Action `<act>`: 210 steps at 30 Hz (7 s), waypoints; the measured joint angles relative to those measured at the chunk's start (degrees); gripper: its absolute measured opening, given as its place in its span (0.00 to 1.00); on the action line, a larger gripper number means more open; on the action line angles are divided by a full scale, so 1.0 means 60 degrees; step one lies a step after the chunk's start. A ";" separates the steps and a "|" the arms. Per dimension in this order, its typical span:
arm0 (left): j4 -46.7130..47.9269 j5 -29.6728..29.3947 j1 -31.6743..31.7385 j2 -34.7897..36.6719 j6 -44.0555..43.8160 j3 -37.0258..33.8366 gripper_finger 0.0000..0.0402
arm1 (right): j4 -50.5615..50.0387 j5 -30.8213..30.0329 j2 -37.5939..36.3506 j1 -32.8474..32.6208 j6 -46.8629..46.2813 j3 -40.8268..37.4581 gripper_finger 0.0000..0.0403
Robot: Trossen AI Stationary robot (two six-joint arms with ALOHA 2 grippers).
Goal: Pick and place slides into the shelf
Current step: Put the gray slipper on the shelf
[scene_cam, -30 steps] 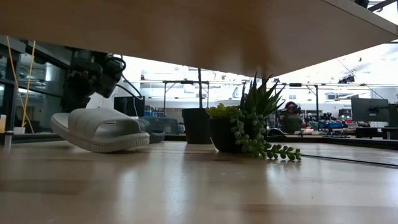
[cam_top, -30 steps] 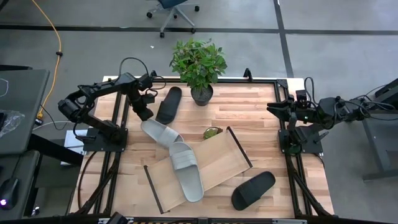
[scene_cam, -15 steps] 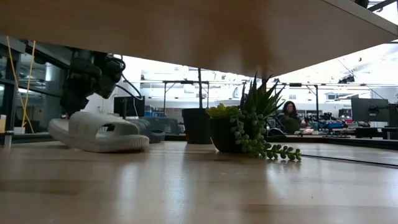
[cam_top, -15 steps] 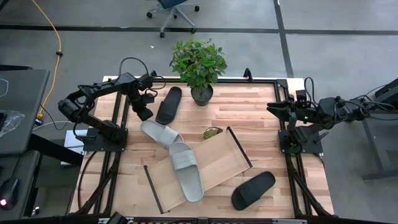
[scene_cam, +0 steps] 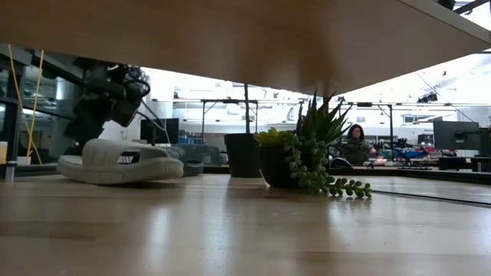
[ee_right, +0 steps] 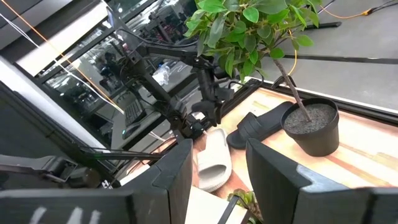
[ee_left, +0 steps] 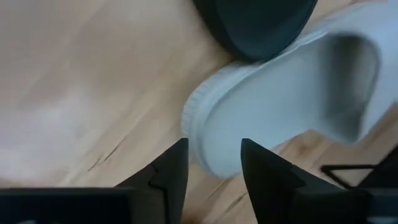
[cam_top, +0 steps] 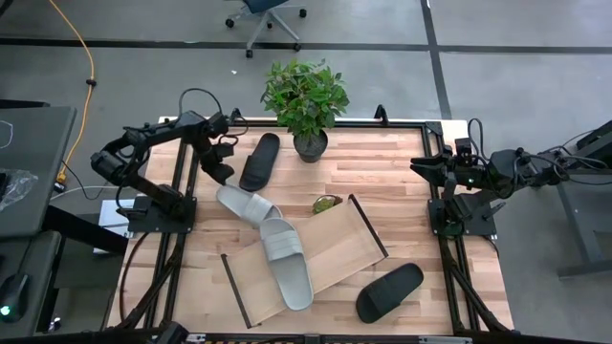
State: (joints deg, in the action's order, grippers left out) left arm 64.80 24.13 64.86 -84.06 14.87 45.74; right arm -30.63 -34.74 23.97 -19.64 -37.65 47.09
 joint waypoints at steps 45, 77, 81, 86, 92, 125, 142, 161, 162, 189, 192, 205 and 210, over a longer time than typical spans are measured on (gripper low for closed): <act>0.0369 0.2511 -0.0942 -0.0010 0.0452 0.0469 0.64 | 0.0000 -0.0288 0.0004 0.0000 -0.0229 0.0000 0.35; -0.2132 0.2661 -0.2444 -0.0072 -0.2467 -0.0912 0.63 | -0.0059 -0.0412 0.0007 -0.0004 -0.0146 0.0000 0.35; -0.2431 0.2898 -0.2498 -0.0072 -0.2566 -0.0912 0.63 | -0.0069 -0.0423 0.0007 -0.0004 -0.0149 0.0000 0.35; -0.2821 0.3024 -0.2911 -0.0072 -0.2823 -0.0912 0.63 | -0.0069 -0.0467 0.0007 -0.0001 -0.0157 0.0000 0.35; -0.3575 0.3138 -0.3498 -0.0072 -0.3420 -0.0912 0.63 | -0.0069 -0.0564 0.0007 -0.0004 -0.0138 0.0000 0.35; -0.4628 0.3365 -0.3818 -0.0589 -0.4273 -0.0904 0.63 | -0.0076 -0.0680 0.0007 -0.0001 0.0102 0.0000 0.35; -0.4833 0.3399 -0.3817 -0.0589 -0.4304 -0.0904 0.27 | -0.0237 -0.0747 0.0007 -0.0002 0.0106 0.0000 0.35; -0.4799 0.3296 -0.3817 -0.0589 -0.4266 -0.0904 0.02 | -0.0237 -0.0754 0.0007 0.0000 0.0084 0.0000 0.35; -0.4799 0.3338 -0.3815 -0.0589 -0.4262 -0.0904 0.03 | -0.0233 -0.0754 0.0007 -0.0004 0.0080 0.0000 0.35; -0.3491 0.3554 -0.3810 0.1570 -0.4269 -0.0581 0.01 | -0.0499 -0.0754 0.0007 0.0000 0.0102 0.0000 0.35; -0.3187 0.3541 -0.3806 0.1972 -0.4271 -0.0240 0.01 | -0.0499 -0.0752 0.0007 -0.0004 0.0086 0.0000 0.35; -0.1057 0.1310 -0.3810 0.3132 -0.3687 0.1874 0.00 | -0.0499 -0.0701 0.0007 0.0000 0.0031 0.0000 0.35; -0.0685 0.0883 -0.3810 0.3188 -0.3568 0.3096 0.00 | -0.0494 -0.0698 0.0007 -0.0004 0.0029 0.0000 0.35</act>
State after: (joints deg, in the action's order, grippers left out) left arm 60.69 29.43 42.00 -64.93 -6.53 64.32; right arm -33.60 -38.93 24.01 -19.66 -37.47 47.09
